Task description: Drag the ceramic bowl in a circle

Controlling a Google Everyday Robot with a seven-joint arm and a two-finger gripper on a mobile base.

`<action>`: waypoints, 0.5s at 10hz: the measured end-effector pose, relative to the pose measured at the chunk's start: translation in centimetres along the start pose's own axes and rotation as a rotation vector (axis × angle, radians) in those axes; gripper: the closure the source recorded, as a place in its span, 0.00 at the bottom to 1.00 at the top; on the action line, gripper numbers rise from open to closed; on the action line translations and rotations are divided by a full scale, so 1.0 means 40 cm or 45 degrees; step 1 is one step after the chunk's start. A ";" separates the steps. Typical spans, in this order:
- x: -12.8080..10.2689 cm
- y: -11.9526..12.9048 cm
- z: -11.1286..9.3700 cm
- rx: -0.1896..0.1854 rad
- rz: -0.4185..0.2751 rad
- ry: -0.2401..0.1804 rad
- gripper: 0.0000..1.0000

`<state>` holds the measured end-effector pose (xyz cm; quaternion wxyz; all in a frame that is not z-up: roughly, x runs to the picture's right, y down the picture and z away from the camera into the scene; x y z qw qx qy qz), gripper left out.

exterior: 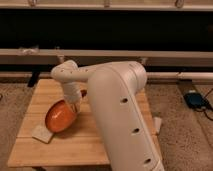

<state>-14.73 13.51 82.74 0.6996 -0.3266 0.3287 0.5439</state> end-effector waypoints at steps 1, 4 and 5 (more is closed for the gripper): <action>0.014 -0.047 0.014 0.029 0.036 0.022 1.00; -0.015 -0.204 0.021 0.077 0.218 0.037 1.00; -0.040 -0.241 0.016 0.080 0.279 0.033 1.00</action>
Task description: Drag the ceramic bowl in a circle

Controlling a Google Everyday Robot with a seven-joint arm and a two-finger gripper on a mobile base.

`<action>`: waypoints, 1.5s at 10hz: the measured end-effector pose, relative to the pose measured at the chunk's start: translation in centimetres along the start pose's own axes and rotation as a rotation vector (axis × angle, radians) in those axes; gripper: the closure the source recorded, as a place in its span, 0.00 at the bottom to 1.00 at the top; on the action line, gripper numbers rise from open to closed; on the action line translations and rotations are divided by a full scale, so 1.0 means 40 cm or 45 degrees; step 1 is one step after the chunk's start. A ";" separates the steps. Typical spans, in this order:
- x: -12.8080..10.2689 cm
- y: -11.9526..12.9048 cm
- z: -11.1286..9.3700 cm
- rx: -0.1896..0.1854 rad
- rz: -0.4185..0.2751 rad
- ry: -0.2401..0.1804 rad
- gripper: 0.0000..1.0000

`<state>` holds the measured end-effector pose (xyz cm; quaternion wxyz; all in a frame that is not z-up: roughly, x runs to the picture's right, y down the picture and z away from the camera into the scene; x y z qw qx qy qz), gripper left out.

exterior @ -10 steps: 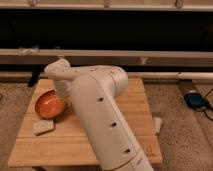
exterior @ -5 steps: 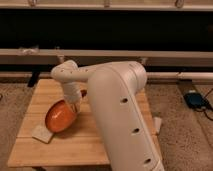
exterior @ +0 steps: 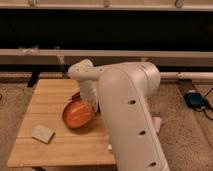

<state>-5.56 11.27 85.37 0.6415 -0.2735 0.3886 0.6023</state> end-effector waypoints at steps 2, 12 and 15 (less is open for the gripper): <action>-0.072 -0.062 -0.016 -0.025 0.156 -0.018 1.00; -0.035 0.329 -0.121 -0.073 -0.164 -0.128 1.00; 0.069 0.381 -0.112 -0.005 -0.391 -0.134 1.00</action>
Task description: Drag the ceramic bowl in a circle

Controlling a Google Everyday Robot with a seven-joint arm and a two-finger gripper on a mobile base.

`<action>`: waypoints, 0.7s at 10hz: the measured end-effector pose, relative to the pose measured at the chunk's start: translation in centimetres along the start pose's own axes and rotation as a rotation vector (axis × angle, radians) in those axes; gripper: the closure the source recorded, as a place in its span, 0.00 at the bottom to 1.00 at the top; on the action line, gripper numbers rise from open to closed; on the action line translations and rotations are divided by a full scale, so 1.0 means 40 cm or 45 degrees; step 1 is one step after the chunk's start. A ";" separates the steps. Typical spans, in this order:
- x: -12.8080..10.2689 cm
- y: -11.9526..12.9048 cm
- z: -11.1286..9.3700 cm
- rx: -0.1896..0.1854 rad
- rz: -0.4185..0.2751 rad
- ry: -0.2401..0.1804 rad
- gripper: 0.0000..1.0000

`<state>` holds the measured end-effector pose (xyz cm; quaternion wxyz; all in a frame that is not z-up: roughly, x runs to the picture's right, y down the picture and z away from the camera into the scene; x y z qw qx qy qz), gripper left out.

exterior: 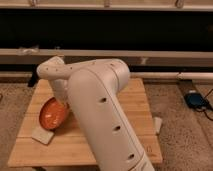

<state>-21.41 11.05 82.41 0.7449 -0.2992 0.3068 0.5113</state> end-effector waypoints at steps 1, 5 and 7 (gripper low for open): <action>0.025 -0.004 0.005 0.017 -0.020 0.016 1.00; 0.133 -0.164 0.040 0.087 0.021 0.093 1.00; 0.186 -0.269 0.057 0.116 0.101 0.129 1.00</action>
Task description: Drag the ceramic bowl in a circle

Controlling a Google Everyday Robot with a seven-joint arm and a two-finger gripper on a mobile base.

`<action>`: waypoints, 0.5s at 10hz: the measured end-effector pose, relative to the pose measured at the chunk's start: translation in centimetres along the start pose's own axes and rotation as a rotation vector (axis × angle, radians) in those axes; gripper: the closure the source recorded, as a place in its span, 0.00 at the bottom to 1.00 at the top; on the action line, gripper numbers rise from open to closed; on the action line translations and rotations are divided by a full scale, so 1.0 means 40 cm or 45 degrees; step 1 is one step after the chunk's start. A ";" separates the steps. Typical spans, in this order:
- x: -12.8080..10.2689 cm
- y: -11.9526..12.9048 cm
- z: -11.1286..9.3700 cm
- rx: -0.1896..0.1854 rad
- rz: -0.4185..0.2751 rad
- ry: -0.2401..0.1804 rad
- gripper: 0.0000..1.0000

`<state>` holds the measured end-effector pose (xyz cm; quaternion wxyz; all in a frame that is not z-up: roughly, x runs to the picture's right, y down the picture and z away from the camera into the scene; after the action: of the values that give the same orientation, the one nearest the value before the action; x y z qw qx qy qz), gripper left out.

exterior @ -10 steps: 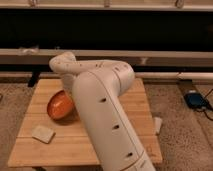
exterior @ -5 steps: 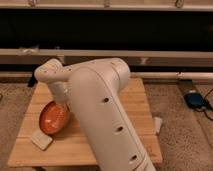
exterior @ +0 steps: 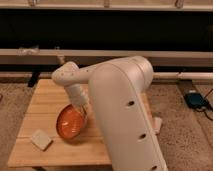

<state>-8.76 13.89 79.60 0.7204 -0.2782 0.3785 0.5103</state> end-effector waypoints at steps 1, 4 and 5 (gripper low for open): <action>0.009 -0.051 0.013 0.010 0.053 0.016 1.00; -0.049 -0.188 0.025 0.028 0.230 0.018 1.00; -0.083 -0.216 0.021 0.029 0.279 0.005 1.00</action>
<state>-1.02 10.01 82.94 0.6627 -0.2279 0.4138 0.5811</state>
